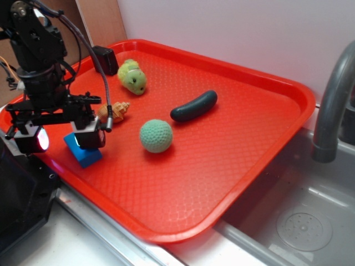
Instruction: Grab the blue block.
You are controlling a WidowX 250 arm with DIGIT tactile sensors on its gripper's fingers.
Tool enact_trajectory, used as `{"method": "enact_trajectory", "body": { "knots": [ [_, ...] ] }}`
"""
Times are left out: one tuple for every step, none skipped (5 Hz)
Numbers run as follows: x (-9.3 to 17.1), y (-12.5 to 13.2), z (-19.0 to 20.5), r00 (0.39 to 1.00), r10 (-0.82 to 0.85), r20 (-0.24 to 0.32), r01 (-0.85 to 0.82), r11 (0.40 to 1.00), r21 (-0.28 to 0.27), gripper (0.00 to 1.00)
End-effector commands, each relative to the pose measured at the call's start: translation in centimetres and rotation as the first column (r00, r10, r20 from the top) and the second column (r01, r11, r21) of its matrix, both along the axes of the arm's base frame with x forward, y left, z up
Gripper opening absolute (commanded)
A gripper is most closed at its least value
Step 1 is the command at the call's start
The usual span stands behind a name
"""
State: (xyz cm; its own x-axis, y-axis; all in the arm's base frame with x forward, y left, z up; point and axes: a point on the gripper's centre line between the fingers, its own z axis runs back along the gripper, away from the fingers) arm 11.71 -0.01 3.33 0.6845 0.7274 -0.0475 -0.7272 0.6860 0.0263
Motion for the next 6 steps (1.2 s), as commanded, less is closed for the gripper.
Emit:
{"method": "enact_trajectory", "body": {
  "knots": [
    [0.5,0.3,0.4,0.992,0.025,0.124,-0.018,0.998,-0.058,1.00],
    [1.1,0.3,0.0,0.989,0.021,0.147,-0.016,0.999,-0.040,1.00],
    [1.9,0.4,-1.0,0.990,0.015,0.143,-0.010,0.999,-0.033,1.00],
    [2.5,0.3,-2.2,0.995,0.016,0.097,-0.012,0.999,-0.037,1.00],
    [3.3,-0.1,-3.7,0.999,0.016,0.040,-0.015,0.999,-0.028,1.00],
    [6.0,0.6,-3.5,0.994,-0.113,-0.004,0.112,0.992,-0.065,0.00]
  ]
}}
